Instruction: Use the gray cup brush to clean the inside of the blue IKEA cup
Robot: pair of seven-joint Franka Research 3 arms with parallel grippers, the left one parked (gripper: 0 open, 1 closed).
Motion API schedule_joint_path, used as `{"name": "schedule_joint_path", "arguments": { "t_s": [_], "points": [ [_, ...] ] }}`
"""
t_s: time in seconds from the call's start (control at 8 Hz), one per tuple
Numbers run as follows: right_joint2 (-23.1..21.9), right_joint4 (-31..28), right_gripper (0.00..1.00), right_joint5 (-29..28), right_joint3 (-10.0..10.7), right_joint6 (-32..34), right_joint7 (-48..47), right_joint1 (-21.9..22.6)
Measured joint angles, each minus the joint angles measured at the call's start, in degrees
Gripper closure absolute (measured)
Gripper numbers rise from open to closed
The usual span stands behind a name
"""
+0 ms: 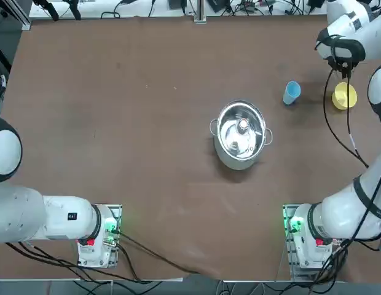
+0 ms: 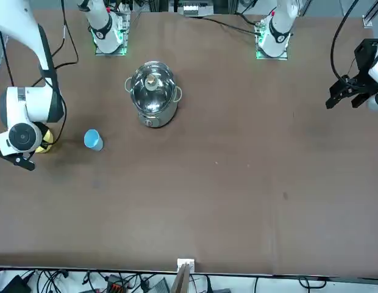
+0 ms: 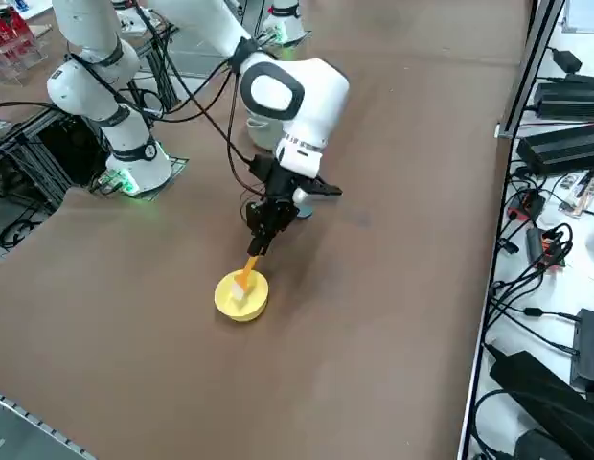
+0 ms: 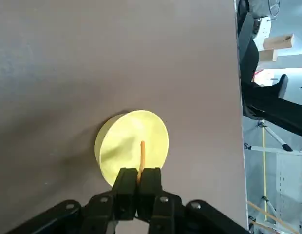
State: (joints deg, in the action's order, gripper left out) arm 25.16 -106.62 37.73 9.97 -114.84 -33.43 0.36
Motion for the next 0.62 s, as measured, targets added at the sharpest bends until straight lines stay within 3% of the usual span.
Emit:
{"name": "schedule_joint_path", "arguments": {
  "t_s": [0.62],
  "points": [
    [1.6,-1.1,0.94,0.0,0.0,-1.6,0.0,-0.8]
  ]
}}
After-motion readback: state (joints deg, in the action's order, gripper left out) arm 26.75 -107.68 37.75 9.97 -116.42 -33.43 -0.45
